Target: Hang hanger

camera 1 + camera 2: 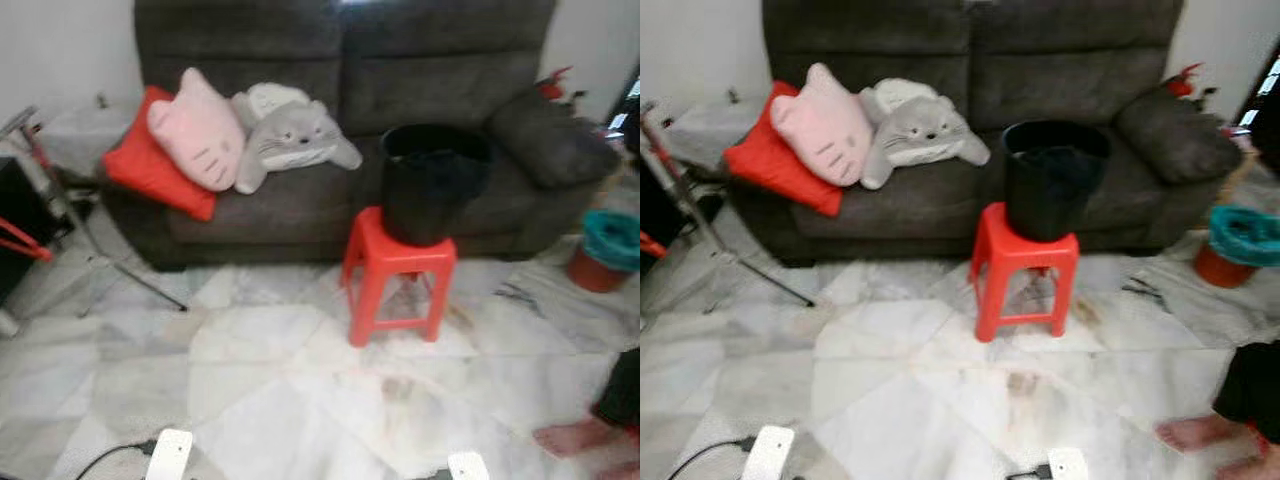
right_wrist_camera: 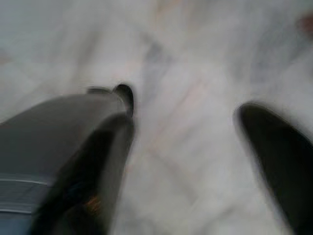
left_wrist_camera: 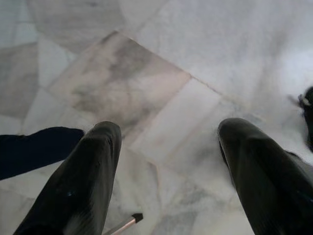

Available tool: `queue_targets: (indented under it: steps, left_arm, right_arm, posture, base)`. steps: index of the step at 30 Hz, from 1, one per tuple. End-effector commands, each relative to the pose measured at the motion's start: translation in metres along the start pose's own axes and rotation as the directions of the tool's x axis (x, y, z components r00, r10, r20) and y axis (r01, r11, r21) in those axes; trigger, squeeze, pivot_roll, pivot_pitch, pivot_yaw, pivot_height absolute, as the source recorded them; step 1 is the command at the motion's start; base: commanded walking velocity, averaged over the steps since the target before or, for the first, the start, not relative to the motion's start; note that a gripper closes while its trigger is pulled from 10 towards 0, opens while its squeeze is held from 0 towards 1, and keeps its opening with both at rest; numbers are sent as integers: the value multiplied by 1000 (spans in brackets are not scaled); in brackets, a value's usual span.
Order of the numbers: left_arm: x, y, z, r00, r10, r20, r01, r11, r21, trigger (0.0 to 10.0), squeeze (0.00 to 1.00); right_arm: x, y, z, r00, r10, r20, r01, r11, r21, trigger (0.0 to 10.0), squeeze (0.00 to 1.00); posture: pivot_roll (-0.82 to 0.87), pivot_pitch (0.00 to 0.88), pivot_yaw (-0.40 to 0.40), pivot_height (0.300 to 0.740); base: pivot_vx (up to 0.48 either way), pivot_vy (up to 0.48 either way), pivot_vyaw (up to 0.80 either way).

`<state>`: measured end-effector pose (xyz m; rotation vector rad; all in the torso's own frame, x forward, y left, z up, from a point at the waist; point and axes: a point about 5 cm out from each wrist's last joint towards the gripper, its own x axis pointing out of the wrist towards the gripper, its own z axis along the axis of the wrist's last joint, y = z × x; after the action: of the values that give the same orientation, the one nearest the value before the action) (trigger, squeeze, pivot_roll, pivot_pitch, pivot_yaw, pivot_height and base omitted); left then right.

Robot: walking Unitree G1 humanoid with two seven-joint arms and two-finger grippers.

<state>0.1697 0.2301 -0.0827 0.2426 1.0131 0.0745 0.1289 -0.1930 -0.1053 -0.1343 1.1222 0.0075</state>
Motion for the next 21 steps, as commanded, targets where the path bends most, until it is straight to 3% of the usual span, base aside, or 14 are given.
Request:
queue_targets:
  steps: [1, 4, 21]
  left_arm:
    - [0, -3, -2, 1000, -11, -8, 11, 1000, 25, 10000, 0]
    - [0, -4, -2, 1000, -13, -8, 13, 999, 32, 10000, 0]
    - [0, -5, -4, 1000, -12, -15, 13, 999, 37, 10000, 0]
  right_arm:
    - [0, -3, 2, 1000, -3, 13, 2, 1000, 6, 10000, 0]
    - [0, -3, 2, 1000, -4, 14, 4, 1000, 10, 10000, 0]
    - [0, -4, 2, 1000, -2, 10, 2, 1000, -9, 10000, 0]
  posture:
    - [-66, 0, 24, 740]
    - [-67, 0, 25, 740]
    - [-66, 0, 24, 740]
  base:
    - [0, 0, 0]
    - [0, 0, 0]
    - [0, -249, 0]
